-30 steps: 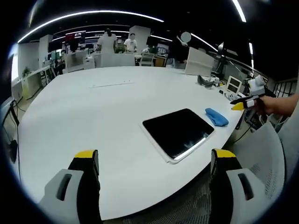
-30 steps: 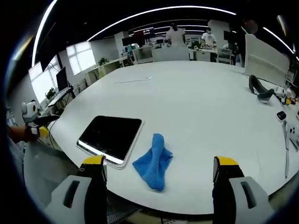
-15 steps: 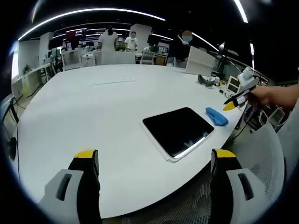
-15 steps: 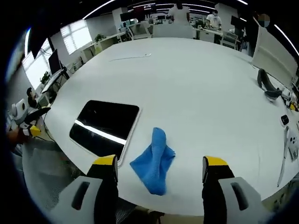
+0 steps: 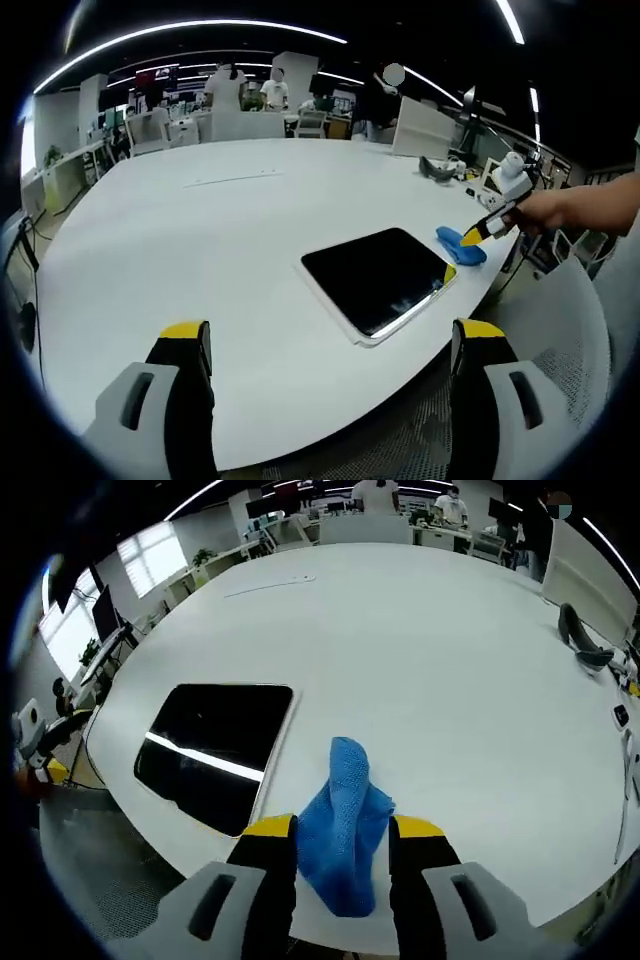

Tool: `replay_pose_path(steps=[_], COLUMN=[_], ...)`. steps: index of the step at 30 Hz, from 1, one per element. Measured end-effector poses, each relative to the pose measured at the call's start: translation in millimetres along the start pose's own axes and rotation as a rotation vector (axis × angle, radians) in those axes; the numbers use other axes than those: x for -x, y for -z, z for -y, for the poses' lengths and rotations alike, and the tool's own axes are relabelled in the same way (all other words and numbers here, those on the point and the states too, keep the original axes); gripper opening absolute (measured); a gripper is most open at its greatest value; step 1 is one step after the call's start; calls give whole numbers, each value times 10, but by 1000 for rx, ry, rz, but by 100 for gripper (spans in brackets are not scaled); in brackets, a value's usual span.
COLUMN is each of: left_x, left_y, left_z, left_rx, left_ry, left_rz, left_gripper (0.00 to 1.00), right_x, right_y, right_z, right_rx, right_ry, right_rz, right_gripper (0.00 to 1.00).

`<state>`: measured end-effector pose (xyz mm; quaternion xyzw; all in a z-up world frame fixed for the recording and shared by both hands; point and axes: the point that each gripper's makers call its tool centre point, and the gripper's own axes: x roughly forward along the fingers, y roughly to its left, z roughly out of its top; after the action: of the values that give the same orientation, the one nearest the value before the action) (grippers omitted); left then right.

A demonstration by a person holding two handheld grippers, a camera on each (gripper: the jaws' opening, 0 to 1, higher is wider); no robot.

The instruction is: Wipe the mirror surface with the cleaning cloth until all visible marks leave the cleaned area.

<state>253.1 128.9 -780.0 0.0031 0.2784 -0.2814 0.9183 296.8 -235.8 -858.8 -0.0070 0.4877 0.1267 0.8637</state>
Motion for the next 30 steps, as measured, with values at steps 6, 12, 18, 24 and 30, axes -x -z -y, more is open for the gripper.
replay_pose_path(steps=[6,12,18,24,30], left_x=[9,17,-5,6,0], left_y=[-12,-57,-40,-25,-9], left_z=[-13,-43,-36,-45,-8], left_rx=[-8,-2,-13,-13,-24], left_ry=[-9,-21,-17,-22,-8], left_rz=[9,27,18,14,7], left_gripper=[99,99,99,99,99], right_x=[-103,-143,-159,-167,-114], right_y=[68,34,-10,-13,-108], right_z=[42,38,32,31,-10], right_rx=[-4,-29,-119,-88,-198], right_ry=[24,58,67,45,10], right_rz=[-31,-40,-27,-13,-3], right_gripper=[18,8,3,3,2])
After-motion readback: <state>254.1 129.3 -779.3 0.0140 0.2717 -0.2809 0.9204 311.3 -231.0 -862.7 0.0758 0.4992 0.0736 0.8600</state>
